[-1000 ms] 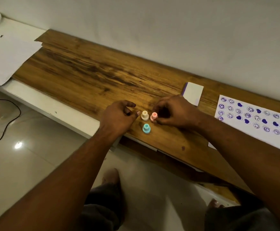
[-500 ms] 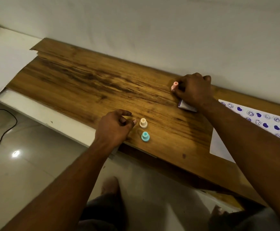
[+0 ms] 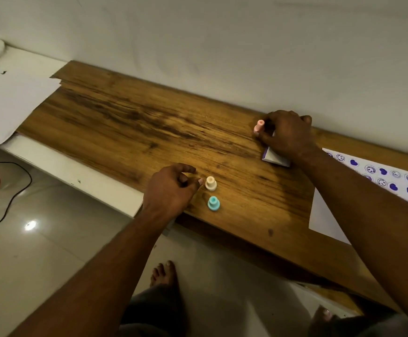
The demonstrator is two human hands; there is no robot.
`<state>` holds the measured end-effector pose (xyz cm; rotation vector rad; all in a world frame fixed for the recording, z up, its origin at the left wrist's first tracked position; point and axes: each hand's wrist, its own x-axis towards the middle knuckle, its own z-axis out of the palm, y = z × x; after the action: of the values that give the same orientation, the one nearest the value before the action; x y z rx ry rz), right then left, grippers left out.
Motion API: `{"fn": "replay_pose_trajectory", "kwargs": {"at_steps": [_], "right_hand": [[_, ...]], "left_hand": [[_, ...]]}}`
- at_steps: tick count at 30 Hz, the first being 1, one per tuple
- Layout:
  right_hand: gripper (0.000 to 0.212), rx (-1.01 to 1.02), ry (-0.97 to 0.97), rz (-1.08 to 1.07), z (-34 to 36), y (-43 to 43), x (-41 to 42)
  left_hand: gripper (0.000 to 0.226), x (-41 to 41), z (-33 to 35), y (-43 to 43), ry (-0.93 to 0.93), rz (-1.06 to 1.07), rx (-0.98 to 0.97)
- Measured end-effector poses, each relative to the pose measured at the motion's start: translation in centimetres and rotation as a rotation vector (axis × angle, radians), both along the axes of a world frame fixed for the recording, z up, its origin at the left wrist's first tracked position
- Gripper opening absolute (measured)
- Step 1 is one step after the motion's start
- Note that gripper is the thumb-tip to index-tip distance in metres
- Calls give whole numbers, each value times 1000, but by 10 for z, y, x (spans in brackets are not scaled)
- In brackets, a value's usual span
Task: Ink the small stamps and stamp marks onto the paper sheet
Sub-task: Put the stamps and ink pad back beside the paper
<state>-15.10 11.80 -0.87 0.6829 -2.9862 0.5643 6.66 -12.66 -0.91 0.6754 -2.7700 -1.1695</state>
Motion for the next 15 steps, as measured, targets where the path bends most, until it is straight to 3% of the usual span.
{"fn": "replay_pose_trajectory", "kwargs": {"at_steps": [4, 7, 9, 11, 15], "right_hand": [[65, -189, -93, 0, 17, 13, -8], [54, -459, 37, -23, 43, 27, -5], [42, -530, 131, 37, 57, 26, 8], [34, -463, 70, 254, 66, 13, 26], [46, -102, -219, 611, 57, -30, 60]], "left_hand": [[36, 0, 0, -1, -3, -7, 3], [38, 0, 3, -2, -3, -10, 1], [39, 0, 5, -2, -5, -18, -18], [40, -1, 9, 0, -4, -8, -34], [41, -2, 14, 3, -19, 19, -44]]}}
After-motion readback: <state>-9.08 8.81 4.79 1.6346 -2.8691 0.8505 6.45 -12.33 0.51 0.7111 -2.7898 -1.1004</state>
